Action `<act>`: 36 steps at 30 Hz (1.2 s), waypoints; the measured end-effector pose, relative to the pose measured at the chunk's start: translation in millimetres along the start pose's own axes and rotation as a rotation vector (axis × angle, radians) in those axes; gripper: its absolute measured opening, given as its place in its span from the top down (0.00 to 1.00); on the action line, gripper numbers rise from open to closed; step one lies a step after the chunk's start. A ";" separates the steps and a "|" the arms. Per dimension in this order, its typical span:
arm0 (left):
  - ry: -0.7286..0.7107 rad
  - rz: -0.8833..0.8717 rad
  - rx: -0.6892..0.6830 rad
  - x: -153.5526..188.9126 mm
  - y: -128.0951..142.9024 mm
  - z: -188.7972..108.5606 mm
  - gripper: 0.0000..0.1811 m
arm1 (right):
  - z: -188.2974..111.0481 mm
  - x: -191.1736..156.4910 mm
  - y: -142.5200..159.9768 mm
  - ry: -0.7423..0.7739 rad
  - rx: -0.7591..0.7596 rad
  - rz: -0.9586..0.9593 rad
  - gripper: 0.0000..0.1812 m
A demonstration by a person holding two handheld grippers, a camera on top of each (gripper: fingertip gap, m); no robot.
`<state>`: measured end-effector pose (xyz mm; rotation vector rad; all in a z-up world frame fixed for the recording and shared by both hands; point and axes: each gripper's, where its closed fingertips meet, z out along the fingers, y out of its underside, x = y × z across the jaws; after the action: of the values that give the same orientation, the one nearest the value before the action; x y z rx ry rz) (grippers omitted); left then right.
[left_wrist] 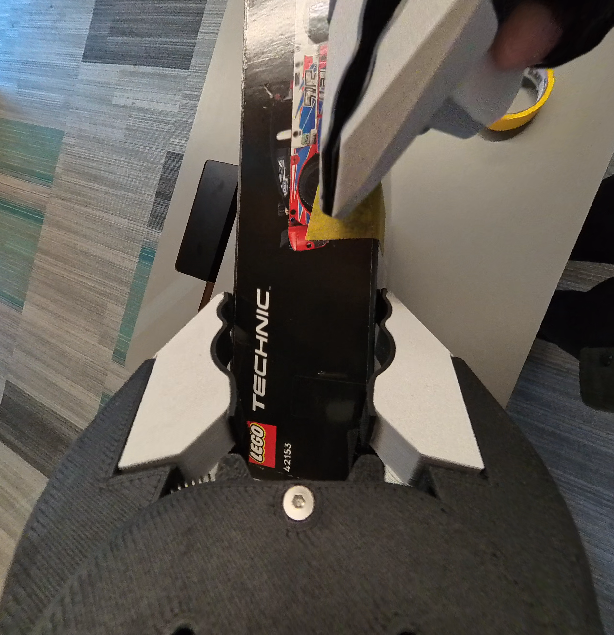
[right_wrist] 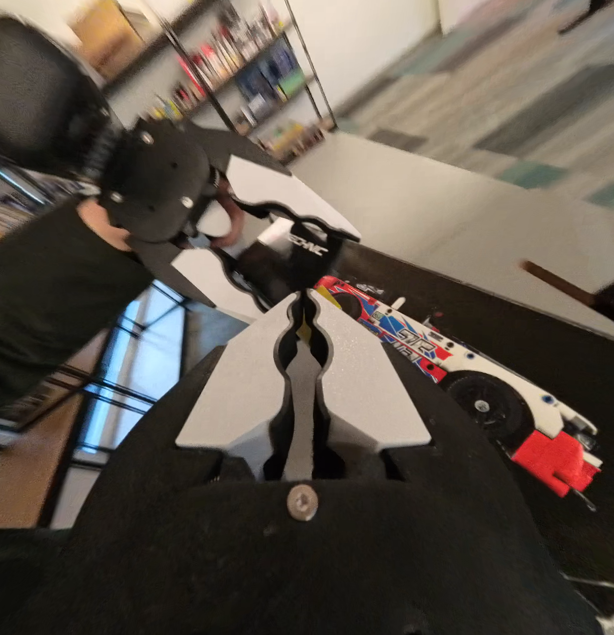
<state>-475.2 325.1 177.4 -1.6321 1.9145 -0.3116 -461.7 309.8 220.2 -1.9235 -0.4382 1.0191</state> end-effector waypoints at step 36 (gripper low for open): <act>-0.710 -1.285 0.755 293.9 93.4 -96.5 0.69 | 8.4 73.3 61.9 -0.006 -1.362 -1.094 0.34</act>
<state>-626.4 45.4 119.8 -1.7978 0.0085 -0.7009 -430.1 327.7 130.9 -2.1048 -2.2763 -0.1643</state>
